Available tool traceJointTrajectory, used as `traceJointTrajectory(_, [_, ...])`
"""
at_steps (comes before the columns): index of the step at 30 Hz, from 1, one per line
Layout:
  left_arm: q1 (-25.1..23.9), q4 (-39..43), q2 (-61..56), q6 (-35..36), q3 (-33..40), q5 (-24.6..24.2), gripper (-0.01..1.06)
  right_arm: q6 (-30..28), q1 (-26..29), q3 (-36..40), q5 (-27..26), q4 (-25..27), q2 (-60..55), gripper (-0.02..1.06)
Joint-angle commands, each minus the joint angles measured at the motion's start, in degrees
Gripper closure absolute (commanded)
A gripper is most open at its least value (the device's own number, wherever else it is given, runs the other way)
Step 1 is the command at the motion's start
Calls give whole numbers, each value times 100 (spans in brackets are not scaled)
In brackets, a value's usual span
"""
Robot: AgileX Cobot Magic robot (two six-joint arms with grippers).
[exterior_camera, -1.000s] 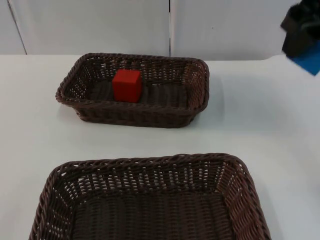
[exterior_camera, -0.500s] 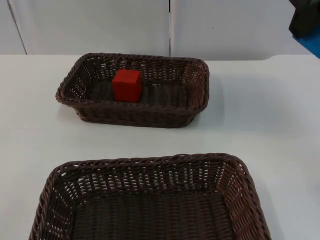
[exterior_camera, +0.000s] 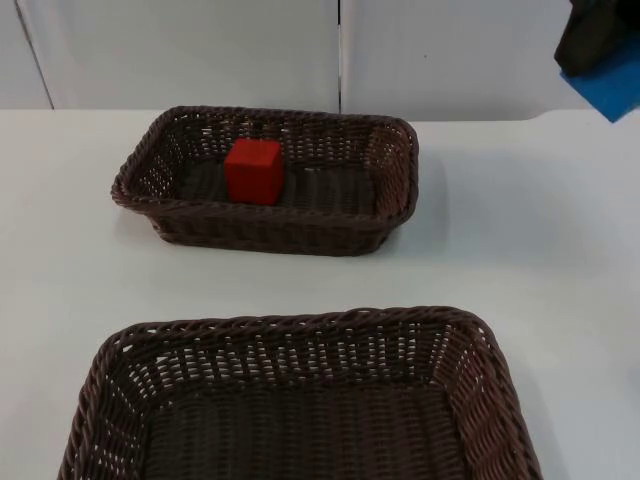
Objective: Pick up one cube with the left hand and place it into the upper basket. Pick up one cube with the right hand and place it into the lower basket.
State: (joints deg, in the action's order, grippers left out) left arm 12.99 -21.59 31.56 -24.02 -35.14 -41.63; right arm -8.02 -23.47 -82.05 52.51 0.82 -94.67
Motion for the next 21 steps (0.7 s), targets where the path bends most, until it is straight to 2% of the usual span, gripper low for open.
traceJointTrajectory(1, [25,-20,-22,28,11,-5,13,-76,-64,-22,-67,90,76,105])
traceJointTrajectory(11, [25,-43,-22,28,11,-3,13,-167,-783,-22,24,80,76,105])
traceJointTrajectory(15, [25,-43,-22,28,11,-3,13,-167,-1334,-22,36,80,76,105])
traceJointTrajectory(21, [25,-43,-22,28,11,-3,13,-167,-1815,-22,36,80,76,105])
